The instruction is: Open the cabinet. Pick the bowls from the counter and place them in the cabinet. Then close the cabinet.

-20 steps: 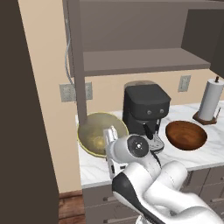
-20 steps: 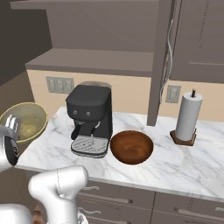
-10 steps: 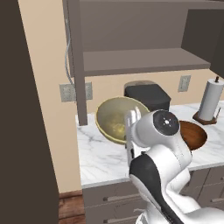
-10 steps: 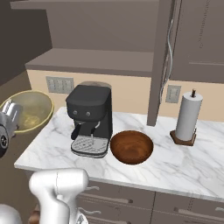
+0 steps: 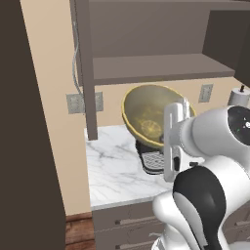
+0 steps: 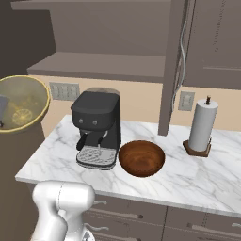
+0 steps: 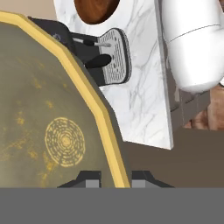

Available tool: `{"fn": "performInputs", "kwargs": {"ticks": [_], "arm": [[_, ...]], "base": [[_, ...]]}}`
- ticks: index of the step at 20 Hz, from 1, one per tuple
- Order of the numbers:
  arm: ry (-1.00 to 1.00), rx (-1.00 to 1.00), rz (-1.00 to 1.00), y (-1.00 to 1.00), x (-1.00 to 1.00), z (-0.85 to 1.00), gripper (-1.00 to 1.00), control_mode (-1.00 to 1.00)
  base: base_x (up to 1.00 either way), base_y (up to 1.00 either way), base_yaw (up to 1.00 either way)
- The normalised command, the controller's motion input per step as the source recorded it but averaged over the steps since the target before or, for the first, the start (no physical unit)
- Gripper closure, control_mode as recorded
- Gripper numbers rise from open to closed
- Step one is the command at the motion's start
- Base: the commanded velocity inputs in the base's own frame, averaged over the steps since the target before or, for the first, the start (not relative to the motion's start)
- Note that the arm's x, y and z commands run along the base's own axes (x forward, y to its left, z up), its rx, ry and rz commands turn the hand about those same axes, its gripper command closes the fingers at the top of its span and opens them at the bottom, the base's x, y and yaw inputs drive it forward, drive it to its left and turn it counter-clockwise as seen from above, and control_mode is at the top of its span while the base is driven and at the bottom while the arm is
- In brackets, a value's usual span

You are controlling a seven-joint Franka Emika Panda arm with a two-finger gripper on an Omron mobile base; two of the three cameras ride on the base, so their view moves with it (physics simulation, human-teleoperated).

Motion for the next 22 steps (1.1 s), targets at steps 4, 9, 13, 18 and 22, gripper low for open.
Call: {"fn": "performInputs", "kwargs": {"ticks": [4, 9, 13, 18, 22], "arm": [[-0.09, 0.01, 0.00, -0.05, -0.33, 0.73, 1.00, -1.00], [-0.06, 0.04, 0.00, -0.34, -0.02, 0.80, 1.00, -1.00], [-0.06, 0.04, 0.00, -0.39, 0.00, 0.76, 1.00, -1.00], [-0.17, 0.00, -0.01, -0.19, 0.01, 0.51, 1.00, -1.00], [-0.23, -0.03, -0.02, 0.00, 0.17, 0.35, 1.00, -1.00]], "base": [[0.00, 0.00, 0.00], [0.00, 0.00, 0.00], [0.00, 0.00, 0.00], [0.00, 0.00, 0.00], [0.00, 0.00, 0.00]]}}
